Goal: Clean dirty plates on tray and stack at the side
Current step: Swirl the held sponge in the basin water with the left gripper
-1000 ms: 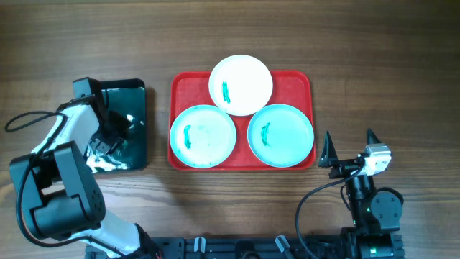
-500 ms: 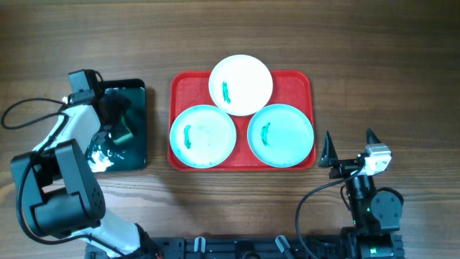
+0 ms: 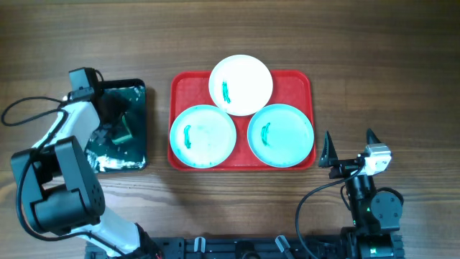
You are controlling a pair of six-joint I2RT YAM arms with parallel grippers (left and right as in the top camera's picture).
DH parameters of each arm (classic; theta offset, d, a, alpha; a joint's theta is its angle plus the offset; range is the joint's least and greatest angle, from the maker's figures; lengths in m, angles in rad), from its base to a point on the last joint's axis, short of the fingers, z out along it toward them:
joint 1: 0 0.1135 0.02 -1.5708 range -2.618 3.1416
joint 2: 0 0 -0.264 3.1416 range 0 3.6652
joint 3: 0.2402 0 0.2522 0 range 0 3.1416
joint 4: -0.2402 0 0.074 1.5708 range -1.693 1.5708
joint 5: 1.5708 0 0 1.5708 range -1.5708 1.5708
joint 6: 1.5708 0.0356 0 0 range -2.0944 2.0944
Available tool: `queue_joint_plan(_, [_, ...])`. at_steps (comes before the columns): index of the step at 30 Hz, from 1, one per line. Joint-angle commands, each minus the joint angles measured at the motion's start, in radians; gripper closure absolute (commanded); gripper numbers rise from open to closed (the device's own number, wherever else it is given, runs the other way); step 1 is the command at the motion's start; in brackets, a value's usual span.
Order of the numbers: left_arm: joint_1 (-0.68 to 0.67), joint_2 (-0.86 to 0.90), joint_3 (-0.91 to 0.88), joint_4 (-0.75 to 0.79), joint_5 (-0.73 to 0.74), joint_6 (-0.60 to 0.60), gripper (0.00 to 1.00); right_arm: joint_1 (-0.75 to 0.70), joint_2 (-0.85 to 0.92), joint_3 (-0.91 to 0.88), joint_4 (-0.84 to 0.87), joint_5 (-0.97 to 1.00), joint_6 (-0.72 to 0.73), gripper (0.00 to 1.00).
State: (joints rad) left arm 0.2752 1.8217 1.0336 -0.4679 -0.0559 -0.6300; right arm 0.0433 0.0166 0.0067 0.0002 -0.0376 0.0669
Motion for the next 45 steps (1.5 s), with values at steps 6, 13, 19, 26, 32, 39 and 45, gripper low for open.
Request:
queue_joint_plan(6, [0.005, 0.064, -0.055, -0.135, 0.018, -0.007, 0.72, 0.005, -0.003, -0.002, 0.002, -0.016, 0.013, 0.00])
queue_joint_plan(13, [0.005, 0.064, -0.055, -0.112, 0.021, -0.007, 0.27, 0.005, -0.003, -0.002, 0.002, -0.016, 0.013, 0.00])
queue_joint_plan(19, [0.005, 0.063, -0.055, -0.224, 0.045, -0.007, 0.05, 0.005, -0.003, -0.002, 0.002, -0.016, 0.013, 0.00])
queue_joint_plan(26, [0.005, 0.064, -0.055, -0.203, 0.085, -0.007, 0.96, 0.005, -0.003, -0.002, 0.002, -0.016, 0.013, 0.00])
queue_joint_plan(32, [0.005, 0.064, -0.055, -0.117, 0.081, -0.006, 0.00, 0.005, -0.003, -0.002, 0.002, -0.016, 0.013, 0.00])
queue_joint_plan(39, [0.005, 0.063, -0.053, -0.082, 0.077, -0.006, 0.29, 0.005, -0.003, -0.002, 0.002, -0.016, 0.013, 0.00])
queue_joint_plan(45, [0.005, 0.007, -0.051, -0.113, 0.077, -0.006, 0.96, 0.005, -0.003, -0.002, 0.002, -0.016, 0.013, 0.00])
